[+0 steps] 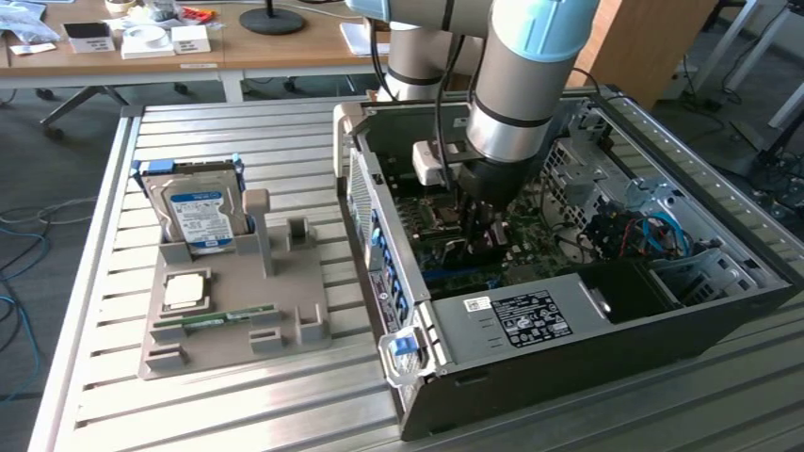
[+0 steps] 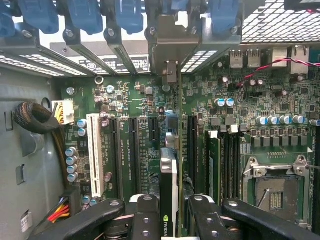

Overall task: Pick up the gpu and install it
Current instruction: 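Insert the gpu into the slot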

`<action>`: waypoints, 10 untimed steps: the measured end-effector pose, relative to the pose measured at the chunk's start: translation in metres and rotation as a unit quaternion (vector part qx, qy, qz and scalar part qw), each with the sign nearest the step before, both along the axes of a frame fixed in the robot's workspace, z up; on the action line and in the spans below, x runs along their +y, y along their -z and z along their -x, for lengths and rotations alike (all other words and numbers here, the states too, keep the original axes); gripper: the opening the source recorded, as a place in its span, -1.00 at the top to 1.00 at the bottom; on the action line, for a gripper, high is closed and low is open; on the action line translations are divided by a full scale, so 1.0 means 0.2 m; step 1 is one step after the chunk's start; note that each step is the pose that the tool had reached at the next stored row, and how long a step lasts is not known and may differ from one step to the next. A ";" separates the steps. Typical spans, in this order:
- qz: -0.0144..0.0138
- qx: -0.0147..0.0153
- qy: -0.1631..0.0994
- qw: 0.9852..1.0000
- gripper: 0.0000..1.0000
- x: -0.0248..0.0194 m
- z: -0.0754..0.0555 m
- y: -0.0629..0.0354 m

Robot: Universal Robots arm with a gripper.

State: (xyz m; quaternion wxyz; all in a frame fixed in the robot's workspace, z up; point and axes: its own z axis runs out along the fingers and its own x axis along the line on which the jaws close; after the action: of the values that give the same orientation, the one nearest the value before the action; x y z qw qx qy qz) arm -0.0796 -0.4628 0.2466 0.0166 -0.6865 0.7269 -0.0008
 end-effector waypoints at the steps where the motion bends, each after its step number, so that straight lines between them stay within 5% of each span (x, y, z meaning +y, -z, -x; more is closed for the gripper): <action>1: 0.000 0.000 -0.001 1.000 0.47 0.000 0.00 0.000; 10: 0.000 0.000 -0.008 1.000 0.47 0.004 0.00 0.000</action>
State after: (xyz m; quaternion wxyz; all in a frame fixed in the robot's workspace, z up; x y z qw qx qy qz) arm -0.0795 -0.4620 0.2465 0.0166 -0.6924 0.7213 -0.0007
